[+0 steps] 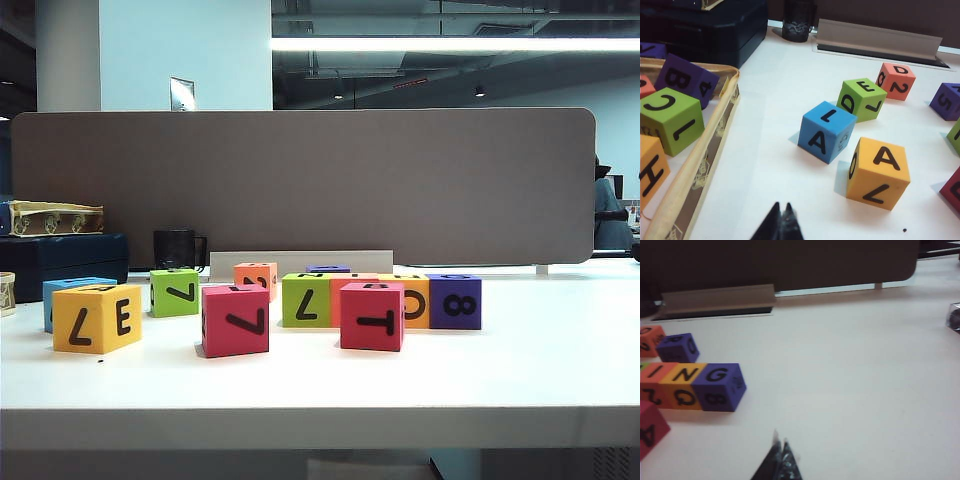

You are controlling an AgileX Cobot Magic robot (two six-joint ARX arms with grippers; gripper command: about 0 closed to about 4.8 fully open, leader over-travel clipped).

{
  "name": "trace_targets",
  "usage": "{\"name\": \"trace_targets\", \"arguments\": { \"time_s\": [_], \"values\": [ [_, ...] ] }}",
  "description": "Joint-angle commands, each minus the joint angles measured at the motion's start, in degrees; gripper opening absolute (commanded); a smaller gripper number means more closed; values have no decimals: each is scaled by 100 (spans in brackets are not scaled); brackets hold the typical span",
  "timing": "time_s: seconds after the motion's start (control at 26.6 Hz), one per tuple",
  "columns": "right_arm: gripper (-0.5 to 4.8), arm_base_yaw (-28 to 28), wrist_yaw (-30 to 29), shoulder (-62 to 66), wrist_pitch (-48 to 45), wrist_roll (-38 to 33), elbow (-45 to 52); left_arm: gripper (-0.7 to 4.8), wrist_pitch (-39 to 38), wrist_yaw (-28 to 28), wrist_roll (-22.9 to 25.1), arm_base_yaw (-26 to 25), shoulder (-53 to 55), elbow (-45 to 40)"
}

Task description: Select the appropriate blocks from the scattered letter blocks on the table and arrange them in a row to spell out "LEARNING".

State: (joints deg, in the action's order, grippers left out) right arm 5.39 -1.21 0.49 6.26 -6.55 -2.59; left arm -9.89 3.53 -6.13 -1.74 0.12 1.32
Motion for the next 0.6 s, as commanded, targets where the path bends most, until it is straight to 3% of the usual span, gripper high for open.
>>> {"name": "trace_targets", "arguments": {
  "time_s": [0.04,0.6],
  "values": [
    [-2,2,-177,-63,-118,-101,-256,-6,52,35,-35,0,4,35],
    [-2,2,-494,83,577,-94,-1370,-6,79,57,-72,2,4,203]
  ]
}}
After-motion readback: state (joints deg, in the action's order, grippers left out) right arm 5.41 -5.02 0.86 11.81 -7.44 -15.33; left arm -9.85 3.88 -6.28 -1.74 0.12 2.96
